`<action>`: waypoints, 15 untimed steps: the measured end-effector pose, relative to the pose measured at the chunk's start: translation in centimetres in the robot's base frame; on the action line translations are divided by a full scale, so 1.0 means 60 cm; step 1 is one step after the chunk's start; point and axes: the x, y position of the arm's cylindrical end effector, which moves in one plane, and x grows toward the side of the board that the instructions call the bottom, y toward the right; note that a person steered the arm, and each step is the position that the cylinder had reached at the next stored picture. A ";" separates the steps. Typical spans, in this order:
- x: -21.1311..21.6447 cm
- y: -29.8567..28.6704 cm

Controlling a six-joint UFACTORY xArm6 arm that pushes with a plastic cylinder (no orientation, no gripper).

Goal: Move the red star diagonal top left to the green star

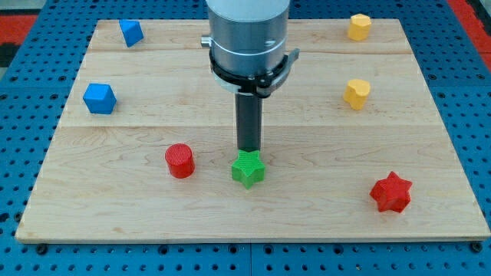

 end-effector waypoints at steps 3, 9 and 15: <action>0.007 0.000; -0.031 0.156; 0.201 0.394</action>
